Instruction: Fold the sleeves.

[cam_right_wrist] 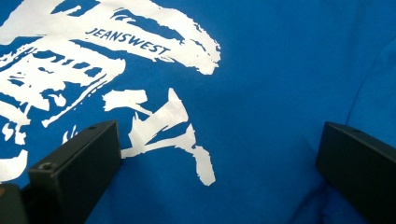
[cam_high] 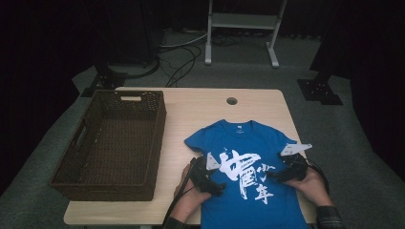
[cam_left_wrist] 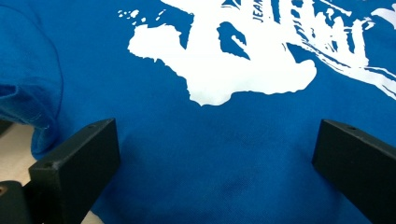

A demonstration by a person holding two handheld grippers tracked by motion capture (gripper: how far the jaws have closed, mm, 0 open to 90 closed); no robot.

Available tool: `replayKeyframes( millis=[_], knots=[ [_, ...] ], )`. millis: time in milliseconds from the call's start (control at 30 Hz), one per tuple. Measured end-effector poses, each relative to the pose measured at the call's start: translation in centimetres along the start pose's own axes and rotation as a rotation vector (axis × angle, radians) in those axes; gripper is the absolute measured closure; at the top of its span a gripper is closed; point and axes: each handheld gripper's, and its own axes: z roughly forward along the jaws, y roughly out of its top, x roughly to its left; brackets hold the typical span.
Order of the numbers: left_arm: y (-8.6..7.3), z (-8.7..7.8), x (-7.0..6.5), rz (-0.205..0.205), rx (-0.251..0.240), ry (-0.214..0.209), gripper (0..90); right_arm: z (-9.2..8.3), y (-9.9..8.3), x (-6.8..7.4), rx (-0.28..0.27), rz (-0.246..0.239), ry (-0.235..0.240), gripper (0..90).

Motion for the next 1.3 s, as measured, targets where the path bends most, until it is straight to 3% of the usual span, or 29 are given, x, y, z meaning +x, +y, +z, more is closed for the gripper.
replayKeyframes(
  millis=[767,1100,1300],
  knots=[
    [-0.5,-0.5,-3.2,0.018,0.001,-0.016,0.7,-1.9,-2.0,1.5,0.004,0.020,-0.013,0.0],
    [-0.6,-0.7,-2.7,0.050,-0.009,-0.038,0.7,-2.0,-2.0,1.5,0.005,0.019,-0.013,0.0],
    [0.0,-1.2,-2.2,0.048,-0.037,-0.062,0.7,-2.0,-2.0,1.5,0.005,0.018,-0.012,0.0]
  ],
)
